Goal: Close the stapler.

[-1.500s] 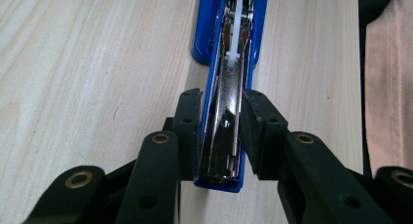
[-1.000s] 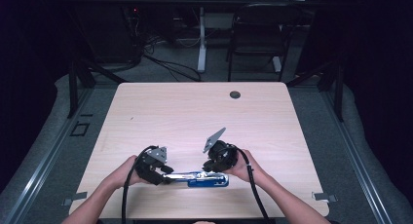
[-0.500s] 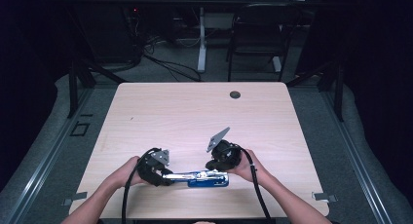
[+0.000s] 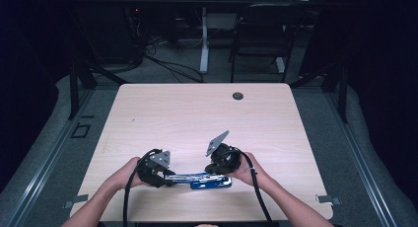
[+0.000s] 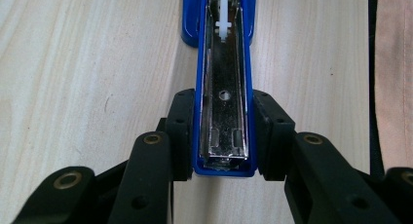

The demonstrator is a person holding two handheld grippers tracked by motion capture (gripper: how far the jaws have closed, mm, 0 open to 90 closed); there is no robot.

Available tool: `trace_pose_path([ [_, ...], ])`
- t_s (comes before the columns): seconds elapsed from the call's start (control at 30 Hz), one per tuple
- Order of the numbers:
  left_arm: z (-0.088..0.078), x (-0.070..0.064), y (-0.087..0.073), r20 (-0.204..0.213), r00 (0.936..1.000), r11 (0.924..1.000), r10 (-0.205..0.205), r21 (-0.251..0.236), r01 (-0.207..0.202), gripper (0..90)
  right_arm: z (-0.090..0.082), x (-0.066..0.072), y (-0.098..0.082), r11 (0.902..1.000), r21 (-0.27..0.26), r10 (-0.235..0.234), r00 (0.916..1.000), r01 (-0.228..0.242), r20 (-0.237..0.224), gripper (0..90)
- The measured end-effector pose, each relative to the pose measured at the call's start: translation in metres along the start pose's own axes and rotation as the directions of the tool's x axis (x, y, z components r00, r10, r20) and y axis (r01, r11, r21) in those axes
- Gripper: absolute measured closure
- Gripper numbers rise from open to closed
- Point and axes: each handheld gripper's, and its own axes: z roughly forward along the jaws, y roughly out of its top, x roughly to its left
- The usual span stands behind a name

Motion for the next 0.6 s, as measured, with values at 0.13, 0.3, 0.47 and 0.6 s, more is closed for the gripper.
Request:
trace_pose_path([
  [0.13,-0.001,0.0,0.001,-0.002,0.9999,0.9999,0.012,0.001,-0.012,65.3,0.002,0.002,0.003,1.0,-0.006,-0.008,1.0,0.008,-0.003,87.7],
  [0.3,-0.004,-0.001,0.003,0.011,0.9997,0.9997,0.023,0.007,-0.023,65.4,0.01,0.007,0.013,0.9995,-0.003,-0.03,0.9994,0.03,-0.018,88.6],
  [0.47,-0.004,-0.002,0.004,-0.012,0.9994,0.9995,0.031,0.007,-0.031,65.5,0.017,0.007,0.015,0.9994,0.005,-0.034,0.9992,0.034,-0.023,89.1],
  [0.6,-0.004,-0.002,0.005,-0.013,0.9993,0.9994,0.036,0.003,-0.036,65.5,0.024,0.008,0.014,0.9988,0.024,-0.042,0.9986,0.042,-0.031,89.0],
])
